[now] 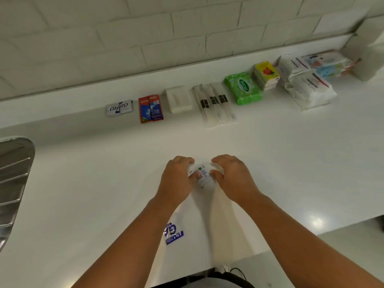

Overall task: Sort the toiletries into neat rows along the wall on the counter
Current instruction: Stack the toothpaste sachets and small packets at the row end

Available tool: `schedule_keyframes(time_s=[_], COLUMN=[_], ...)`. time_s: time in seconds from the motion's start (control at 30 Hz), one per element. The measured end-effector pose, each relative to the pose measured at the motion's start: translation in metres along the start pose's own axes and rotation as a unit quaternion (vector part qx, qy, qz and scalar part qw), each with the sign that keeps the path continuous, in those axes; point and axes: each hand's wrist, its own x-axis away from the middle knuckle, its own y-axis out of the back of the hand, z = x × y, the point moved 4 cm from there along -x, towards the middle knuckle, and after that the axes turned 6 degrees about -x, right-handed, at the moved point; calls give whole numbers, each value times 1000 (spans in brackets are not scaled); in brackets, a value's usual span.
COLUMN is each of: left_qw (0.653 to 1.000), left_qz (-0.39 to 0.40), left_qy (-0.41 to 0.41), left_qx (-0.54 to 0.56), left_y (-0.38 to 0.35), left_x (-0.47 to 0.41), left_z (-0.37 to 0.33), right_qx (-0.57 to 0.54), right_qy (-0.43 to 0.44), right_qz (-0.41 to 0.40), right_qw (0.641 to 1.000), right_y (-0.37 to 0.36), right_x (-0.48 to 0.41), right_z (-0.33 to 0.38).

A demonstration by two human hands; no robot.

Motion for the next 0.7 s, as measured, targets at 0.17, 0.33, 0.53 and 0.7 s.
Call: schedule_keyframes(time_s=[0.17,0.33,0.53,0.7], left_qw=[994,992,997,998], left_qz=[66,83,25,-54], left_qy=[27,65,46,7], left_qx=[-79,-71,-52,-11], left_y=[-11,-15,-8,11], left_x=[4,3,8,13], left_z=[-13,-20,-26,-32], right_qx=[12,1,-37,-125], right_qy=[1,25,20,9], right_qz=[39,46,66,29], right_qw=[999,999,997,992], right_y=[-12,-14,-11,-6], right_x=[8,7,4,-2], right_z=[-8,-10,-12,-8])
